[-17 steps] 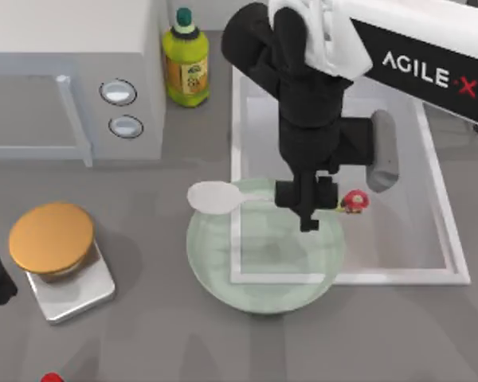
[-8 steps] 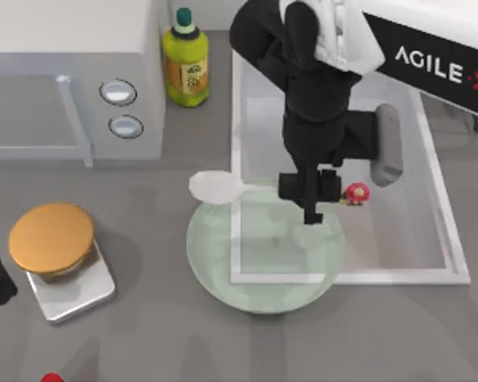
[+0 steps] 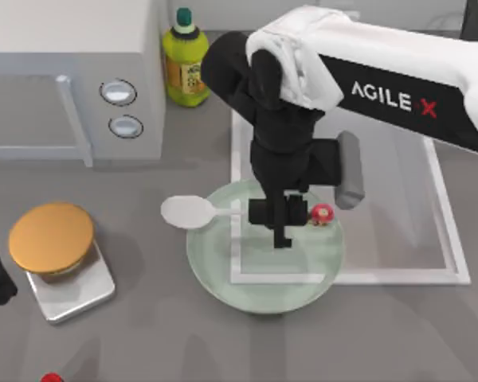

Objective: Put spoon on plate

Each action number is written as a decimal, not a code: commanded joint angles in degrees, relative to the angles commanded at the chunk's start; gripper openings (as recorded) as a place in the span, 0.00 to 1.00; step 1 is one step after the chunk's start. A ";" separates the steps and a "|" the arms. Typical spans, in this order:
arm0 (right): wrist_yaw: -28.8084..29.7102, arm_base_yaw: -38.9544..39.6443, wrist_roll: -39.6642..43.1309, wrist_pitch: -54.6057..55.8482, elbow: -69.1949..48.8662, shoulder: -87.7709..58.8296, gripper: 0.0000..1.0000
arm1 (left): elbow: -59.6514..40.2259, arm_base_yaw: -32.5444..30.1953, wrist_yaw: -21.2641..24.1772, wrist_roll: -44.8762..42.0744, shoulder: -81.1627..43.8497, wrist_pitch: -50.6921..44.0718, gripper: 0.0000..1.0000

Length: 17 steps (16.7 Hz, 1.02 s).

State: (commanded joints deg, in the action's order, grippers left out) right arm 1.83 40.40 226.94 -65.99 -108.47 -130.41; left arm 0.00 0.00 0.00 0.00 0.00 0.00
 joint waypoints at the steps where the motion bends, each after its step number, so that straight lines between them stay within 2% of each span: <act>1: -0.14 0.30 -0.04 0.72 0.46 -0.77 0.00 | 0.00 0.00 0.00 0.00 0.00 0.00 1.00; 9: -0.36 0.82 -0.19 1.96 2.16 -2.85 0.00 | 0.00 0.00 0.00 0.00 0.00 0.00 1.00; 17: -0.36 0.82 -0.19 1.96 2.16 -2.85 0.60 | 0.00 0.00 0.00 0.00 0.00 0.00 1.00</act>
State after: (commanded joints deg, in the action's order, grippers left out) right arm 1.47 41.22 226.75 -64.03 -106.31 -133.26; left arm 0.00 0.00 0.00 0.00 0.00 0.00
